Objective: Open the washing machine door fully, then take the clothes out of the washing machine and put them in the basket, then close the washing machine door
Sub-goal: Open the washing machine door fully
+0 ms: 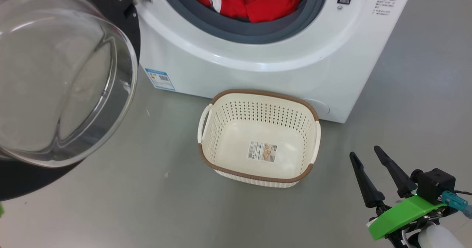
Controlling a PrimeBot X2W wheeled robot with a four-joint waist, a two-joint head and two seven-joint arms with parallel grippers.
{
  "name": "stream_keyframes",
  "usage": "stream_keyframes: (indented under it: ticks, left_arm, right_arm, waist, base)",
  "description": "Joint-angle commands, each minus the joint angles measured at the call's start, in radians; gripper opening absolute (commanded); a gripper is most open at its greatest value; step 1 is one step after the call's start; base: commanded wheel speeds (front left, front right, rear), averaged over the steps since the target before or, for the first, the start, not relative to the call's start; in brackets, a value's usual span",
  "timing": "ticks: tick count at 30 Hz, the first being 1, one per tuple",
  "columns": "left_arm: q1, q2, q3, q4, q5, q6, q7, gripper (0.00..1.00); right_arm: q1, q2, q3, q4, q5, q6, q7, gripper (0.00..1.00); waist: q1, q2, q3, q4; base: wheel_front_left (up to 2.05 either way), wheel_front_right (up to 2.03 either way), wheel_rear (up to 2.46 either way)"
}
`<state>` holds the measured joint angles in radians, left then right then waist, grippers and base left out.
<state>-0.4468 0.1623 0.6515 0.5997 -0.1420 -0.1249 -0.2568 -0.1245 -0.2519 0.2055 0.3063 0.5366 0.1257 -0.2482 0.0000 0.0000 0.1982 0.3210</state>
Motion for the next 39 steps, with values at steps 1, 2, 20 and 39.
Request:
stream_keyframes:
  ticks: [1, 2, 20, 39]
  left_arm:
    - [0.021, 0.041, 0.004, -0.038, -0.013, -0.005, -0.005, 0.35]
    - [0.036, 0.04, -0.009, -0.05, -0.025, -0.005, -0.005, 0.42]
    - [0.278, -0.063, -0.249, -0.348, -0.082, -0.006, -0.005, 1.0]
    - [0.385, -0.053, -0.508, -0.469, -0.155, -0.006, -0.005, 1.0]
  right_arm:
    - [0.011, -0.008, 0.016, -0.019, -0.005, 0.005, -0.014, 1.0]
    - [0.013, -0.006, 0.016, -0.018, -0.004, 0.005, -0.014, 1.0]
    - [0.07, 0.014, -0.033, -0.028, -0.003, 0.005, -0.014, 1.0]
    - [0.091, 0.031, -0.091, -0.047, -0.006, 0.005, -0.014, 1.0]
  waist:
    - [0.0, 0.0, -0.014, -0.002]
    - [0.0, 0.0, -0.021, -0.003]
    - [0.0, 0.0, -0.089, -0.05]
    - [0.0, 0.0, -0.105, -0.191]
  base:
    - [0.0, 0.0, 0.0]
    - [0.0, 0.0, 0.0]
    - [0.0, 0.0, 0.0]
    - [0.0, 0.0, 0.0]
